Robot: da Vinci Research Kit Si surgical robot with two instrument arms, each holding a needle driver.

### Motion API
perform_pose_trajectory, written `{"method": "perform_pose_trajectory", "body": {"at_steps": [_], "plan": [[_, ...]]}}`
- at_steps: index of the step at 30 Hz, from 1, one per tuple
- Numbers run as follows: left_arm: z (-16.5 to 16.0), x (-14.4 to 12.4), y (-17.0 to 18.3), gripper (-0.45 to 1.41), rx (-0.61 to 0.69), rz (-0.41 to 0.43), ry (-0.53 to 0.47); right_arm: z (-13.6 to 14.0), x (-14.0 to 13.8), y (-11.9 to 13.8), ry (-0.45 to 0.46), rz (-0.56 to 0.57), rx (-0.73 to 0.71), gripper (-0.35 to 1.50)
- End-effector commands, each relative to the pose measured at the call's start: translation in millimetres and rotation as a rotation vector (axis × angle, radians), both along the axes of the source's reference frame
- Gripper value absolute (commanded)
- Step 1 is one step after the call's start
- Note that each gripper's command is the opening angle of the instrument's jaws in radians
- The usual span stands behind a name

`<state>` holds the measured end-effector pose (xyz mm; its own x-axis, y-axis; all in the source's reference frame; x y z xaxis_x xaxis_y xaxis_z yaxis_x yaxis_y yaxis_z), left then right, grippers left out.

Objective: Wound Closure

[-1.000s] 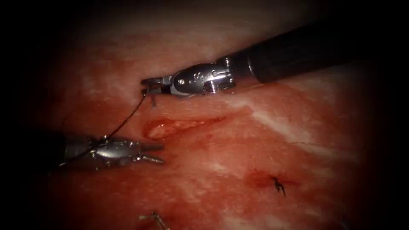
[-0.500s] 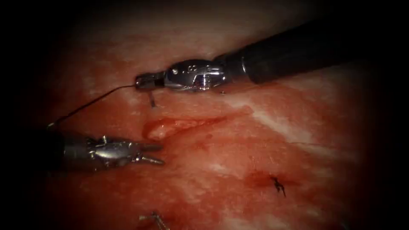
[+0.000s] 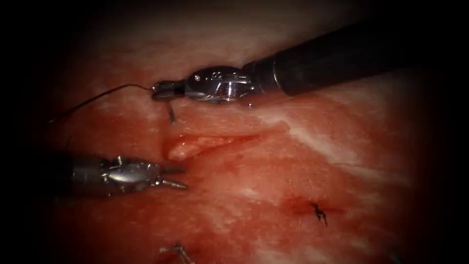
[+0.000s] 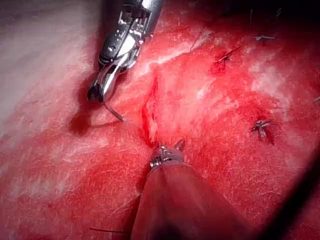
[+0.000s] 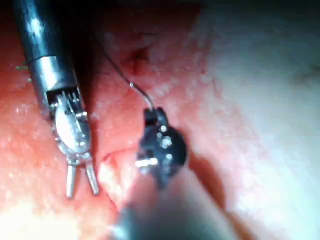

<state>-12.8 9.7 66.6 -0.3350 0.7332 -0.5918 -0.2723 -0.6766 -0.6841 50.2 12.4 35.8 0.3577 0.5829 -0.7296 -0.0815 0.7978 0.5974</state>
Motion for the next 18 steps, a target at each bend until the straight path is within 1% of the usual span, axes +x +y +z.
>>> {"method": "perform_pose_trajectory", "body": {"at_steps": [1, 4, 7, 13, 18], "plan": [[0.5, -0.5, -0.8, 0.15, 0.003, 0.001, 0.0, 0.4, 0.6, -0.2, -0.001, 0.003, 0.011, -0.35], [0.5, -0.5, -0.8, 0.15, 0.004, 0.003, 0.002, 0.5, 0.6, -0.3, -0.02, -0.005, 0.034, -0.35], [0.5, -0.5, -0.8, 0.15, 0.004, 0.004, 0.002, 0.7, 0.5, -1.1, -0.05, 0.001, 0.114, -0.35], [0.6, -0.4, -0.8, 0.14, 0.004, 0.004, 0.002, 0.7, 0.5, -2.6, -0.048, -0.009, 0.264, -0.35], [0.6, -0.4, -0.8, 0.14, 0.004, 0.005, 0.002, 0.3, 0.7, -3.1, -0.039, -0.027, 0.302, -0.35]]}}
